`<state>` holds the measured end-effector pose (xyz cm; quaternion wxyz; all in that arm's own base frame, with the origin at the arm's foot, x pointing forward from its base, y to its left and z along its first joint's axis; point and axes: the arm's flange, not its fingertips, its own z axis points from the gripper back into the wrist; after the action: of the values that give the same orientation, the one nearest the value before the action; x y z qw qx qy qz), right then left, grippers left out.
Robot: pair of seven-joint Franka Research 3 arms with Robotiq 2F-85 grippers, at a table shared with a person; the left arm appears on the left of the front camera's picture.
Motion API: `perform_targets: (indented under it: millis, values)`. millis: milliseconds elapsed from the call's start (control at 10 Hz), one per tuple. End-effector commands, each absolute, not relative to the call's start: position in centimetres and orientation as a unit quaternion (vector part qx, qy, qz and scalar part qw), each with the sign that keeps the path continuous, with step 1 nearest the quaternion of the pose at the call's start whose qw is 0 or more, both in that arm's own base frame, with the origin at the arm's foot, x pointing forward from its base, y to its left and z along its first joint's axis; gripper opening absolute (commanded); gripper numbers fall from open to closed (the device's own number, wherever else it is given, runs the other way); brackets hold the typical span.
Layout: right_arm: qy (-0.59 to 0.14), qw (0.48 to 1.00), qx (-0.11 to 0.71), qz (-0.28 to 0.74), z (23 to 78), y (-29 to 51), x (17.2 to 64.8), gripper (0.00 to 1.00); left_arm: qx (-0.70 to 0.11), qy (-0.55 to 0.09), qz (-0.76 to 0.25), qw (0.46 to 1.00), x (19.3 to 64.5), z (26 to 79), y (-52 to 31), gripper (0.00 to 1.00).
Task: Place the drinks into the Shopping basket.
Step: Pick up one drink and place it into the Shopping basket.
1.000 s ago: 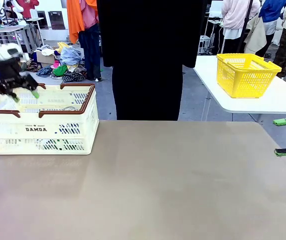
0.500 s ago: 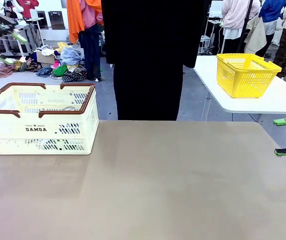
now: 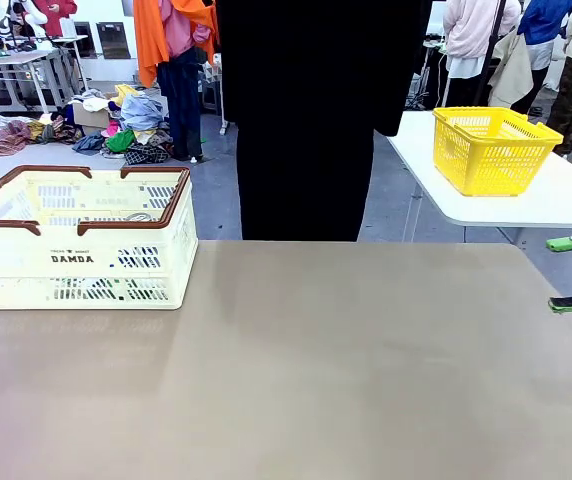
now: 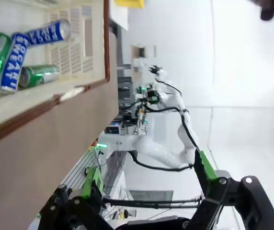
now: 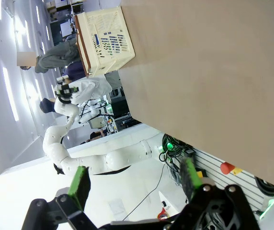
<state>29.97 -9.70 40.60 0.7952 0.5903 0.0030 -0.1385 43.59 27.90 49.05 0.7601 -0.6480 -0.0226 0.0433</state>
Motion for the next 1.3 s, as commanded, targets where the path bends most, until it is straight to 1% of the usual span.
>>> perform_targets:
  millis: [0, 100, 200, 300, 1200]
  values:
    - [0.002, 0.788, 0.598, -0.147, 41.2, -9.6, 30.2, 1.00, -0.655, -0.024, 0.005, 0.756, 39.9, 46.1, 26.0, 1.00]
    - [0.002, 0.788, 0.598, -0.147, 41.2, -9.6, 30.2, 1.00, -0.645, -0.027, 0.003, 0.763, 39.1, 45.3, 25.4, 1.00]
    - [0.002, 0.788, 0.598, -0.147, 41.2, -9.6, 30.2, 1.00, -0.636, -0.027, 0.021, 0.771, 40.0, 45.1, 25.3, 1.00]
    - [0.002, 0.788, 0.598, -0.147, 41.2, -9.6, 30.2, 1.00, -0.659, -0.021, 0.009, 0.752, 39.9, 44.9, 27.1, 1.00]
    - [0.002, 0.788, 0.598, -0.147, 41.2, -9.6, 30.2, 1.00, -0.659, -0.021, 0.009, 0.752, 39.9, 44.9, 27.1, 1.00]
